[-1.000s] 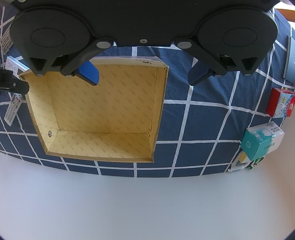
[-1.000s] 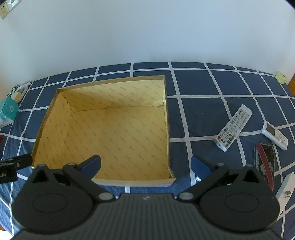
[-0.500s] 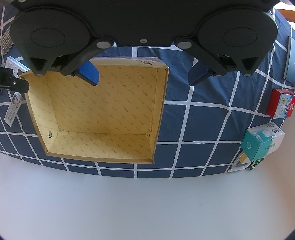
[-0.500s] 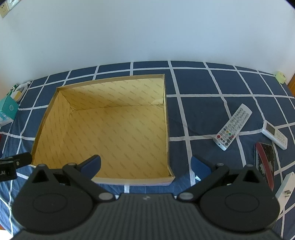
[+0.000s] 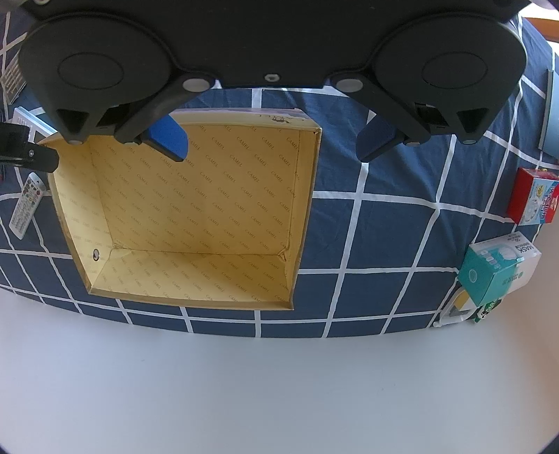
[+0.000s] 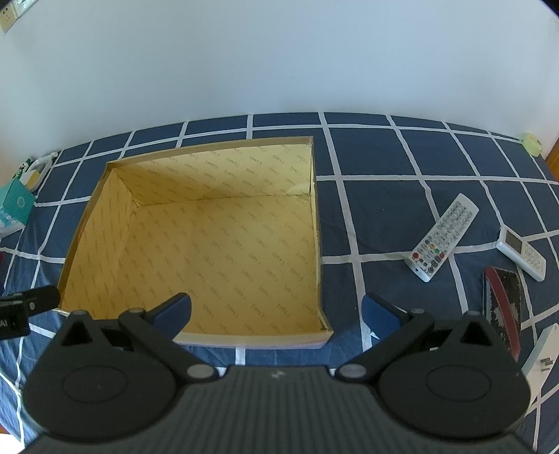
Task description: Organize objects
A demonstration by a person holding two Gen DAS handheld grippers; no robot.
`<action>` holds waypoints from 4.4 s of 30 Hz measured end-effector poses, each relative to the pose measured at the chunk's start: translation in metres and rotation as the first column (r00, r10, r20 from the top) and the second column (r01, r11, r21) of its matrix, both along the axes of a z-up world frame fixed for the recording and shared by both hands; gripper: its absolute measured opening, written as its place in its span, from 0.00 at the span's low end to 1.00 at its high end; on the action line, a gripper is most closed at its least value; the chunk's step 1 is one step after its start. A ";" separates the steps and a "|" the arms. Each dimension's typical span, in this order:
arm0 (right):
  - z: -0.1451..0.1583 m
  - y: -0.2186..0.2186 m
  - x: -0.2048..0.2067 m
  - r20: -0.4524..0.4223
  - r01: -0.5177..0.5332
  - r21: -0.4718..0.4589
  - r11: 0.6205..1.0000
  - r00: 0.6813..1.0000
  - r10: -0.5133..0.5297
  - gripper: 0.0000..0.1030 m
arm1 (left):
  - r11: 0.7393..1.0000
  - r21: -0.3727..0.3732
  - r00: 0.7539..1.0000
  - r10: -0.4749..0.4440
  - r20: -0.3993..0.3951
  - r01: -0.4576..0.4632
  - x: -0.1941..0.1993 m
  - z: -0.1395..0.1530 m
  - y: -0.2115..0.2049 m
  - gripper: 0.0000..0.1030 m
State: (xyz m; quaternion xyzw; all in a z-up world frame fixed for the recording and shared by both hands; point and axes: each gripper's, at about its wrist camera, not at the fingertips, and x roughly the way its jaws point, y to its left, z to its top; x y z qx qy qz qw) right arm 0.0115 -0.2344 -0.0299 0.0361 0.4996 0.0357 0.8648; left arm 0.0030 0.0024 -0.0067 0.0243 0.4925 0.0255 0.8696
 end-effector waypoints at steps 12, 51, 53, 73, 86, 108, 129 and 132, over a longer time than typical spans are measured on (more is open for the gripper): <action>-0.001 0.001 0.000 -0.002 0.000 0.000 1.000 1.000 0.000 1.00 | 1.000 -0.004 1.000 0.000 0.000 0.000 0.000 0.001 0.001 1.00; -0.003 0.006 0.000 -0.005 -0.015 -0.005 1.000 1.000 0.015 1.00 | 1.000 -0.009 1.000 0.017 0.003 -0.017 -0.002 0.002 0.002 1.00; -0.003 0.007 -0.001 -0.005 -0.014 -0.006 1.000 1.000 0.014 1.00 | 1.000 -0.008 1.000 0.017 0.004 -0.017 -0.002 0.003 0.002 1.00; 0.008 0.006 -0.011 0.016 -0.011 -0.003 1.000 1.000 0.011 1.00 | 1.000 -0.005 0.999 0.010 0.034 -0.010 -0.013 0.012 -0.002 1.00; 0.018 -0.010 -0.036 0.037 0.030 0.002 1.000 0.999 -0.031 1.00 | 1.000 -0.006 0.998 -0.025 0.050 0.025 -0.032 0.020 -0.020 1.00; 0.022 -0.105 -0.062 0.032 0.169 0.029 0.985 0.985 -0.170 1.00 | 0.982 -0.007 0.982 -0.189 0.009 0.189 -0.045 0.017 -0.120 1.00; 0.006 -0.306 -0.063 -0.010 0.386 0.069 0.920 0.922 -0.387 1.00 | 0.933 -0.022 0.930 -0.361 -0.062 0.360 -0.020 -0.018 -0.315 1.00; 0.001 -0.331 -0.058 -0.022 0.419 0.073 0.905 0.908 -0.419 1.00 | 0.922 -0.012 0.920 -0.388 -0.064 0.388 -0.014 -0.022 -0.343 1.00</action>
